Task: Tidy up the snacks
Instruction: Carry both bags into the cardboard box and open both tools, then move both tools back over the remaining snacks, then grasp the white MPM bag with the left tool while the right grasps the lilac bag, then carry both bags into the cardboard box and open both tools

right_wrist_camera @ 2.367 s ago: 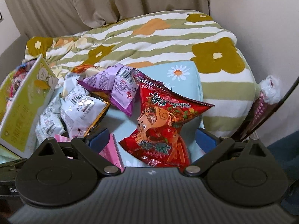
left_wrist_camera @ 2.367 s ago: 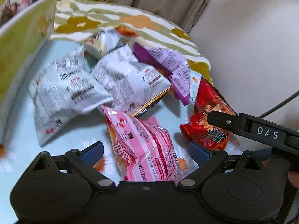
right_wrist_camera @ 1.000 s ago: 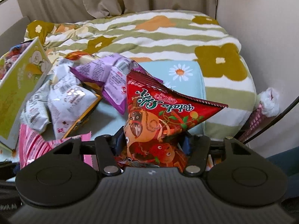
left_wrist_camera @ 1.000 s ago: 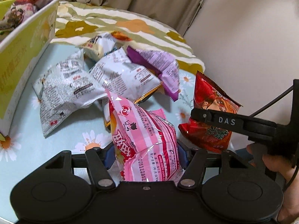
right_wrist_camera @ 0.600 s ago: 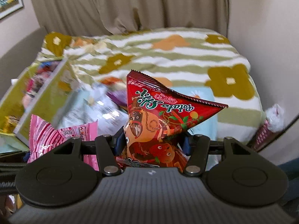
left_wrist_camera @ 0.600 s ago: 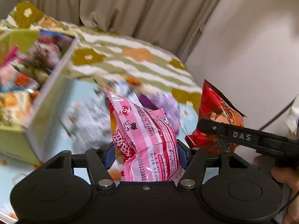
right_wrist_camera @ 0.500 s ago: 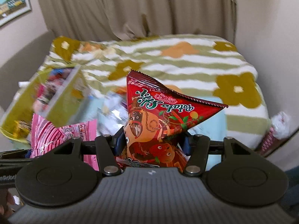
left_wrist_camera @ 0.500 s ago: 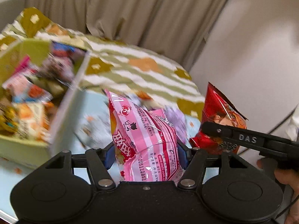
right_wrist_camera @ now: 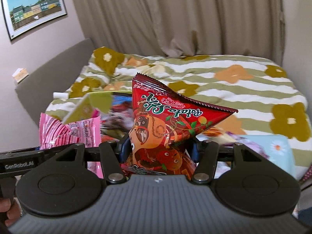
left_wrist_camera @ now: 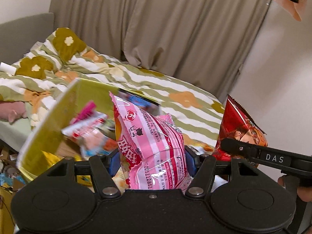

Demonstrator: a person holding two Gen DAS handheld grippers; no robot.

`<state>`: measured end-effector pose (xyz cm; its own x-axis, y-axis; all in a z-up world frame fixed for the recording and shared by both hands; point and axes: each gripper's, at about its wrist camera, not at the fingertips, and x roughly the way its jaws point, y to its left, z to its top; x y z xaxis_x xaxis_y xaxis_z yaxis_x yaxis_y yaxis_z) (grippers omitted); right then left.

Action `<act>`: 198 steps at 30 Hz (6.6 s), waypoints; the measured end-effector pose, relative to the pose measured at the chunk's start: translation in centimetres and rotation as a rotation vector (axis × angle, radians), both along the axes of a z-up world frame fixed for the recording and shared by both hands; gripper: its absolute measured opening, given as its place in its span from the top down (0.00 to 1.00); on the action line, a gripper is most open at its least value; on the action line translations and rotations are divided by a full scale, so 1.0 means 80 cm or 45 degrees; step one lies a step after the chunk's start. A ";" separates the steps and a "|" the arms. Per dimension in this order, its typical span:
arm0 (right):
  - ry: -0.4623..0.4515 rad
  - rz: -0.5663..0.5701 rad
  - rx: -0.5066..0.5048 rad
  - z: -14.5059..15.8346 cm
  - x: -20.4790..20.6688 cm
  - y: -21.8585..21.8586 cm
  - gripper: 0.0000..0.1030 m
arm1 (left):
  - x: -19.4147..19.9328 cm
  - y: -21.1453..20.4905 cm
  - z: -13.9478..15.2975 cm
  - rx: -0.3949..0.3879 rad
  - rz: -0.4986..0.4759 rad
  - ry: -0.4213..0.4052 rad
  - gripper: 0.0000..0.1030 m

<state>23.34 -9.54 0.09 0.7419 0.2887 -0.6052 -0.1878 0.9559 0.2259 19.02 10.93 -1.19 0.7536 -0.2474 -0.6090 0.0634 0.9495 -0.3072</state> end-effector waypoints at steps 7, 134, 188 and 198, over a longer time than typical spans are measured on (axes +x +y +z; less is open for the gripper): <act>0.042 0.001 -0.002 -0.006 0.035 0.092 0.30 | 0.038 0.080 -0.017 0.028 -0.029 0.052 0.34; 0.286 0.552 -0.312 -0.188 0.155 -0.220 0.00 | 0.104 -0.348 -0.210 0.780 -0.726 0.133 0.00; 0.079 0.284 -0.248 -0.047 0.049 -0.226 0.13 | -0.009 -0.293 -0.063 0.715 -0.566 -0.188 0.24; -0.059 0.353 -0.202 0.021 0.043 -0.120 0.13 | -0.021 -0.178 0.006 0.695 -0.275 -0.240 0.24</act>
<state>26.79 -19.11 1.76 0.6759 0.3884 -0.6264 -0.4523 0.8896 0.0636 17.36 -3.29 -0.71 0.8281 -0.0965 -0.5522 0.2779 0.9262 0.2549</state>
